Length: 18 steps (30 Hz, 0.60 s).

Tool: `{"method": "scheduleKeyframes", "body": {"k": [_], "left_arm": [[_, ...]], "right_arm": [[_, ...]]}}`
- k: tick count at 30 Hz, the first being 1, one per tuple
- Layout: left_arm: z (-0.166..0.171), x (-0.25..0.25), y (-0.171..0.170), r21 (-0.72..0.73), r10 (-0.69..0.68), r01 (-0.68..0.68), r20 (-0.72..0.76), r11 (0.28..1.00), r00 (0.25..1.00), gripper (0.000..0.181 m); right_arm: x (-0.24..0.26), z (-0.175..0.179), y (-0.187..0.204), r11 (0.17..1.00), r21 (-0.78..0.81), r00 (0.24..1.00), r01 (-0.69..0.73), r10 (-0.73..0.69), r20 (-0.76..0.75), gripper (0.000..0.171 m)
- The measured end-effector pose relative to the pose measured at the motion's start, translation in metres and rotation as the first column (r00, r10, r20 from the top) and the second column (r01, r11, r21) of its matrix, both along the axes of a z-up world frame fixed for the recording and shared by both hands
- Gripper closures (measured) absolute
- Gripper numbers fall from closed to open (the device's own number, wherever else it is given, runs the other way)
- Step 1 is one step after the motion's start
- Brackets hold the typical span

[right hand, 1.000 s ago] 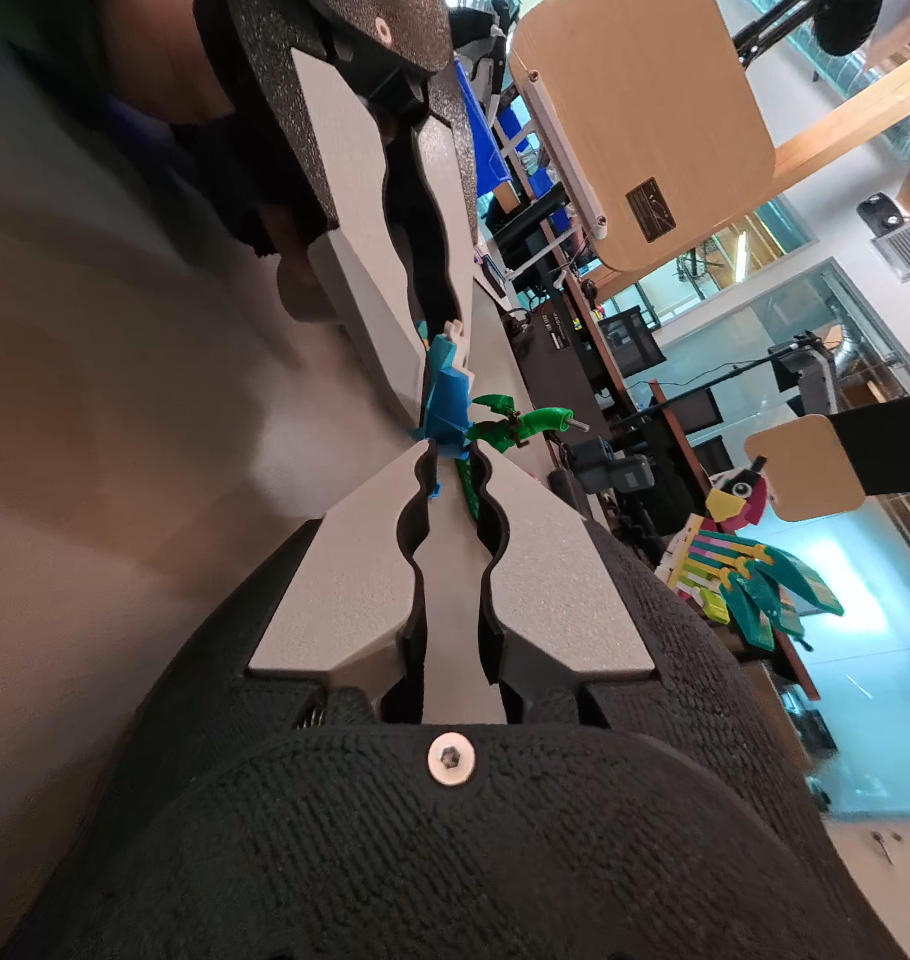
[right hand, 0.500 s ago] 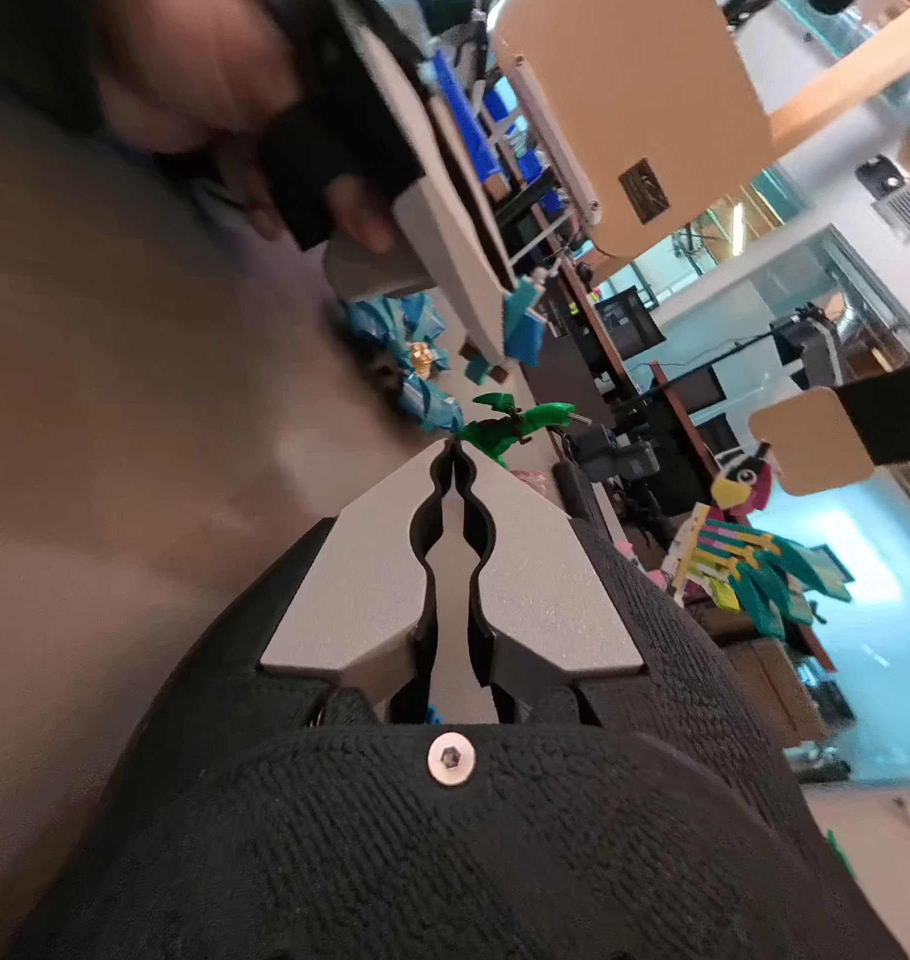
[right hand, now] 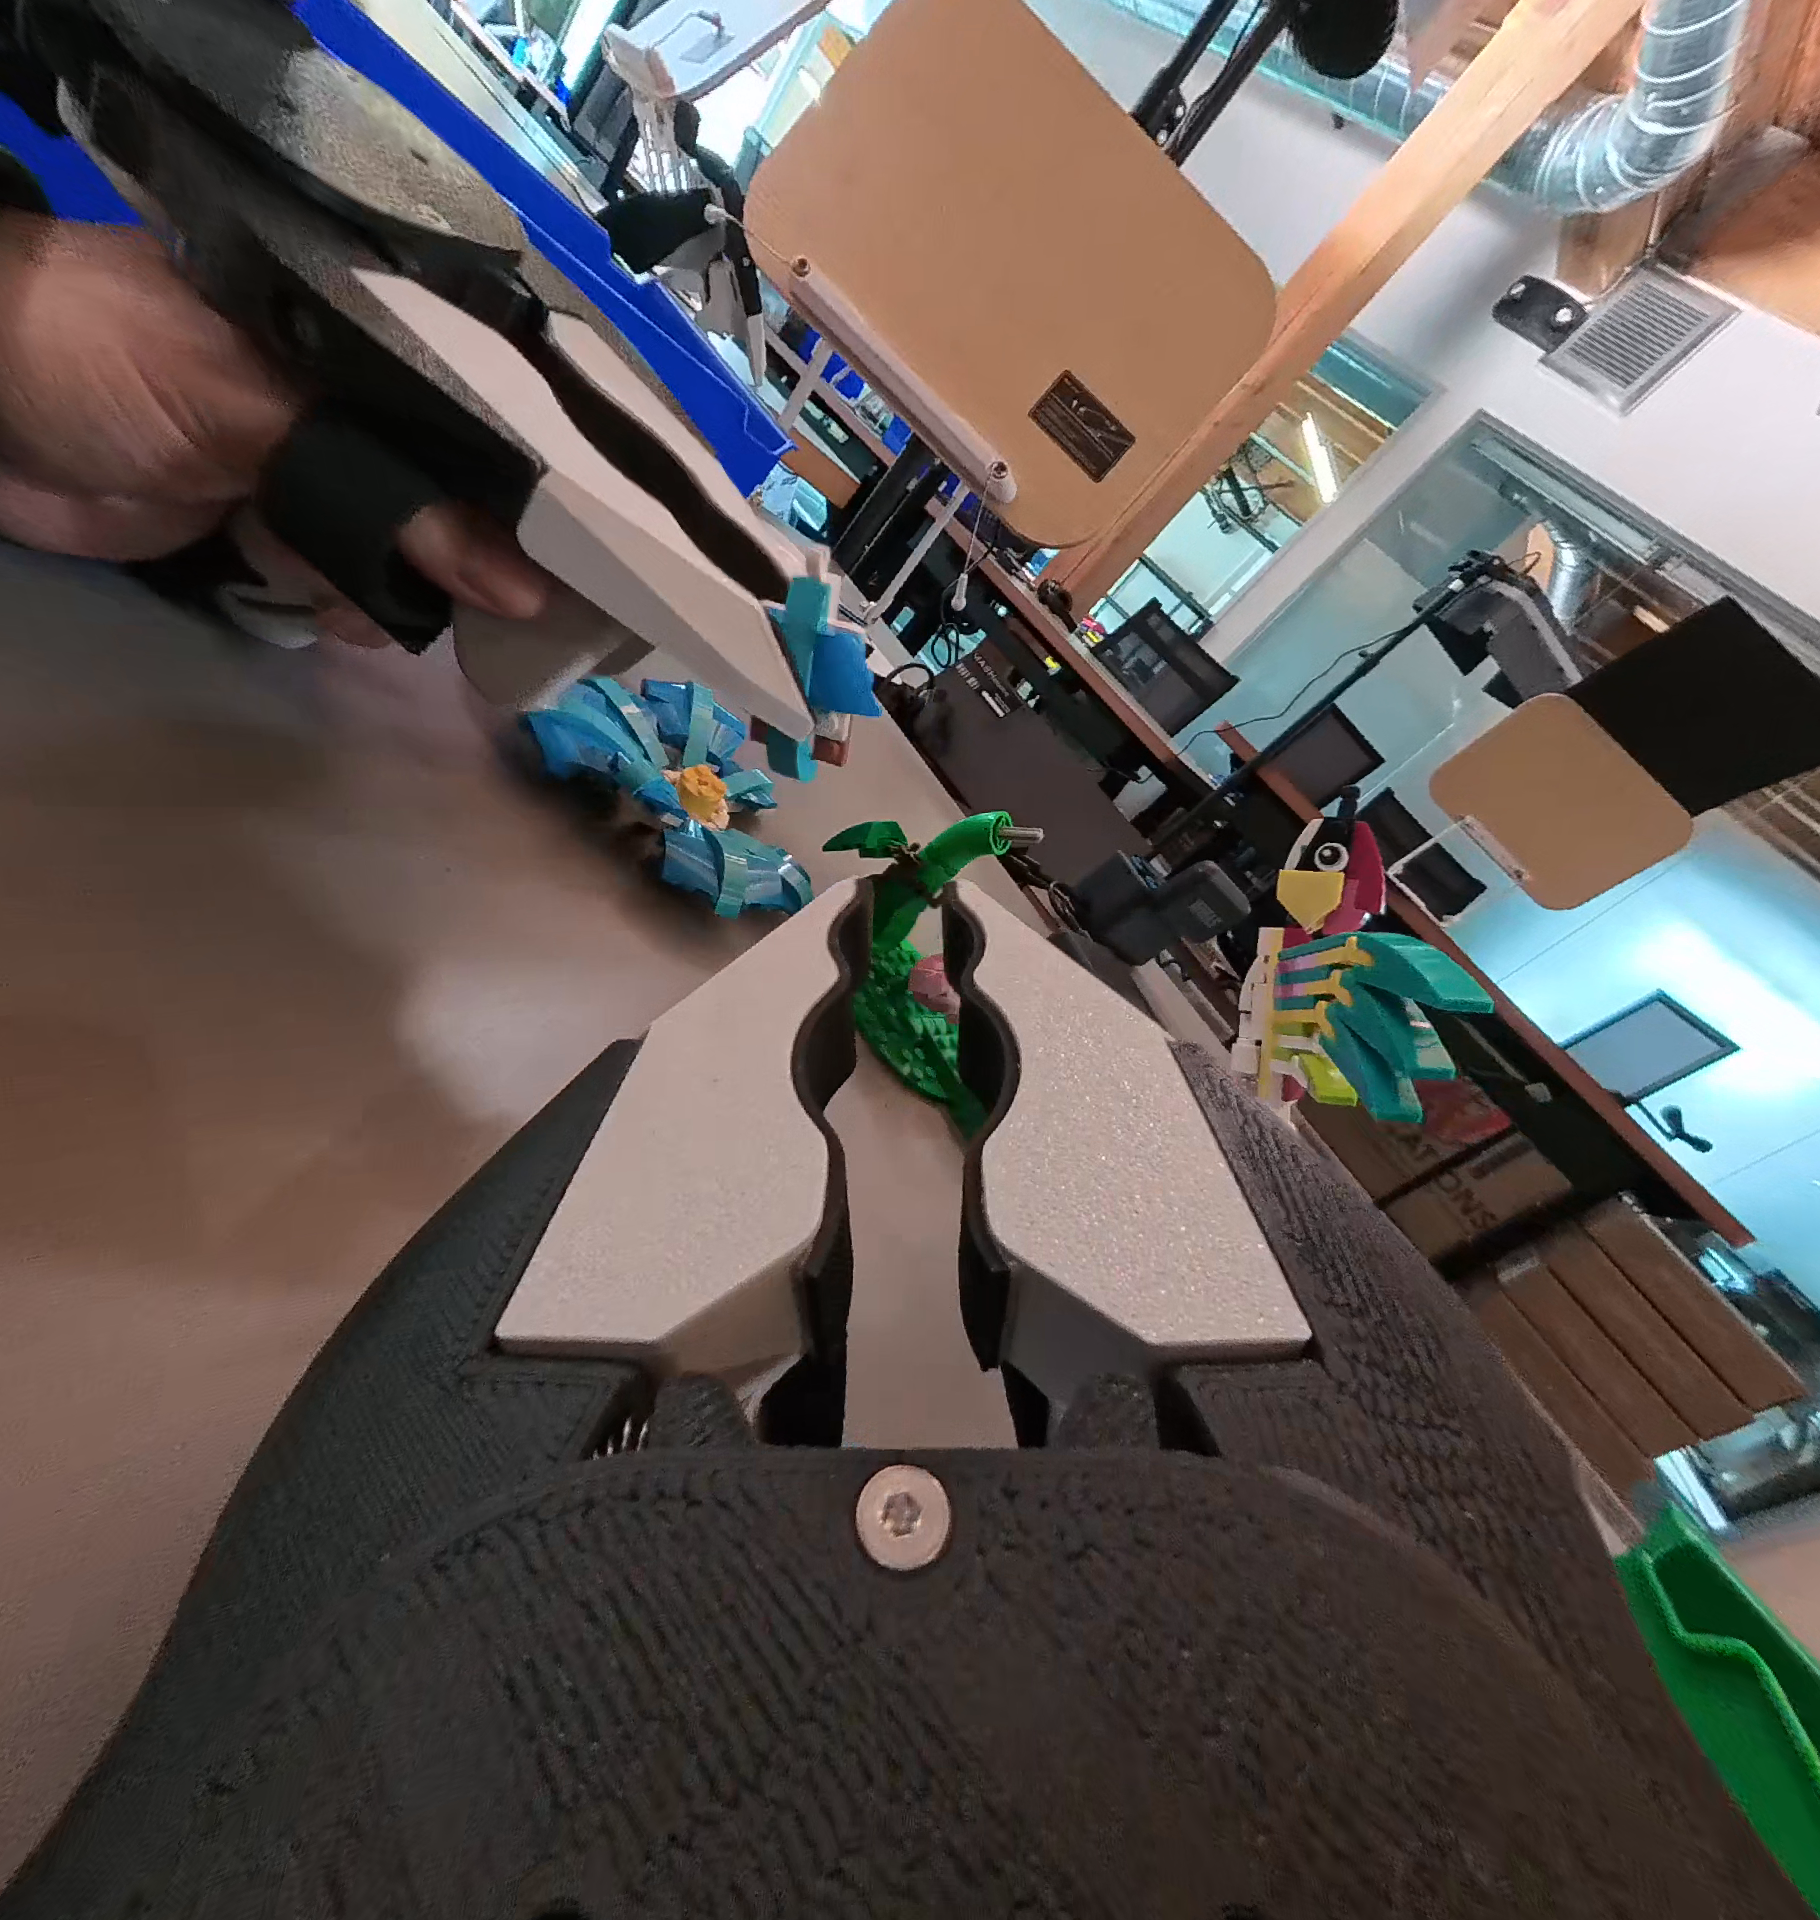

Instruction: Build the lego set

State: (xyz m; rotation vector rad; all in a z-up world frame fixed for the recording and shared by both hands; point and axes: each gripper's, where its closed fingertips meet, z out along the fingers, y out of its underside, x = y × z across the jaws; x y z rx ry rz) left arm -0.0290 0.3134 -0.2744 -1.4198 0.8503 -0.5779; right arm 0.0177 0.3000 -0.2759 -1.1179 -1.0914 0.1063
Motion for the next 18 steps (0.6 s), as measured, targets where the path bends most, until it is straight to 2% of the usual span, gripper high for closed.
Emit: {"method": "scheduleKeyframes", "body": {"k": [1, 8, 18], "left_arm": [[-0.001, 0.001, 0.000, 0.025, 0.014, -0.014, -0.022, 1.000, 1.000, 0.169], [-0.003, 0.009, -0.004, 0.180, 0.058, -0.031, -0.145, 0.983, 0.988, 0.170], [0.002, 0.008, -0.004, 0.196, 0.063, -0.040, -0.110, 0.980, 0.992, 0.170]], "right_arm": [[0.001, 0.000, 0.000, 1.000, 0.007, 1.000, 0.006, -0.006, 0.000, 0.160], [0.012, 0.003, 0.009, 0.994, 0.046, 0.995, 0.097, -0.097, -0.001, 0.160], [0.044, 0.005, 0.020, 0.959, 0.036, 0.959, 0.282, -0.281, -0.022, 0.161]]}}
